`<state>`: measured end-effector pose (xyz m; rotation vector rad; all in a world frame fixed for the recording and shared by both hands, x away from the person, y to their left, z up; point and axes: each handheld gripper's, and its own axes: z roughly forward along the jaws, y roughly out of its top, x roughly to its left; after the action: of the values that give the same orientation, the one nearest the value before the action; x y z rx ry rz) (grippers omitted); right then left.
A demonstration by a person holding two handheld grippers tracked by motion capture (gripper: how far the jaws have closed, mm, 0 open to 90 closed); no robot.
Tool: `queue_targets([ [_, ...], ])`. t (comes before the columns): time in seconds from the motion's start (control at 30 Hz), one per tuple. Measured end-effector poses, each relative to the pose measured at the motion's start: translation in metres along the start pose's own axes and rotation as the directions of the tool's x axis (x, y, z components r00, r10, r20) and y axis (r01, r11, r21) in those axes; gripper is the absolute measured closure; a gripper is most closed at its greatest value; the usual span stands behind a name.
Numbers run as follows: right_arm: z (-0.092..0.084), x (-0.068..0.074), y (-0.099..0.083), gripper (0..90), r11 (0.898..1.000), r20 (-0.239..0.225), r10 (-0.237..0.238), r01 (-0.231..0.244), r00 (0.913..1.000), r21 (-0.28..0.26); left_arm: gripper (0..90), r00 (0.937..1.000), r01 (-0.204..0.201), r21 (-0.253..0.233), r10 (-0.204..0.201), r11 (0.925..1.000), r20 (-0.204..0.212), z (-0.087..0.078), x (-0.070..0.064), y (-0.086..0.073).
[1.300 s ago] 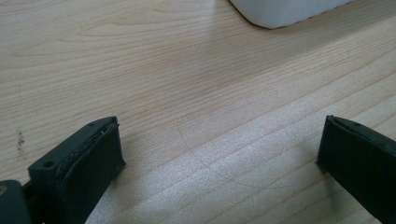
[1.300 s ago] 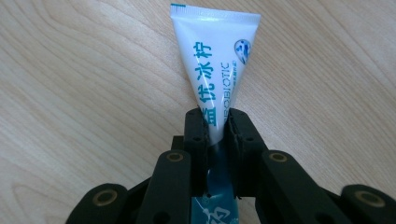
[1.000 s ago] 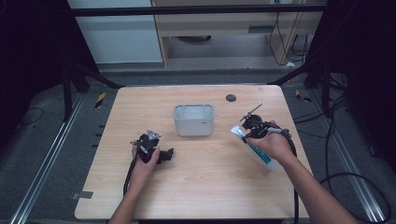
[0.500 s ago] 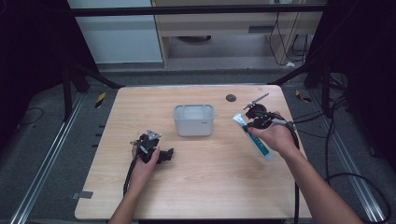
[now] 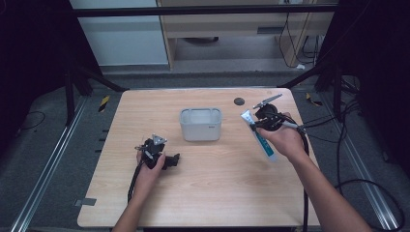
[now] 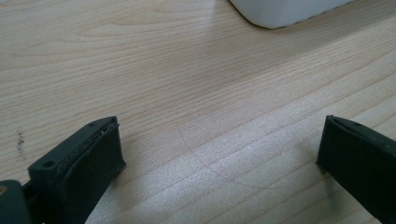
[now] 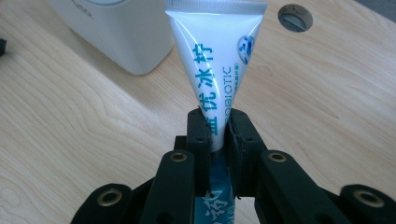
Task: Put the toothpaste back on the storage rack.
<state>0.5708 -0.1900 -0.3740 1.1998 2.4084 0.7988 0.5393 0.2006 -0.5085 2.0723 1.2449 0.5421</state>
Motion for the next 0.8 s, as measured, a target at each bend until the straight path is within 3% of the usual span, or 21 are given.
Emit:
queue_targets([
  [0.33, -0.014, 0.009, 0.011, 80.5, 0.996, -0.01, -0.004, 0.003, 0.9999, -0.088, 0.0, 1.0, 0.0, 0.0, 0.0, 1.0, 0.0, 0.0, 0.0, 0.0],
  [0.7, -0.017, 0.024, 0.025, 80.5, 0.981, -0.021, -0.007, 0.003, 0.9997, -0.193, 0.0, 1.0, 0.0, 0.001, 0.0, 1.0, 0.0, 0.0, 0.0, 0.0],
  [0.8, -0.019, 0.031, 0.032, 80.5, 0.973, -0.026, -0.006, -0.001, 0.9996, -0.232, 0.0, 1.0, 0.0, 0.0, 0.0, 1.0, 0.0, 0.0, 0.0, 0.0],
])
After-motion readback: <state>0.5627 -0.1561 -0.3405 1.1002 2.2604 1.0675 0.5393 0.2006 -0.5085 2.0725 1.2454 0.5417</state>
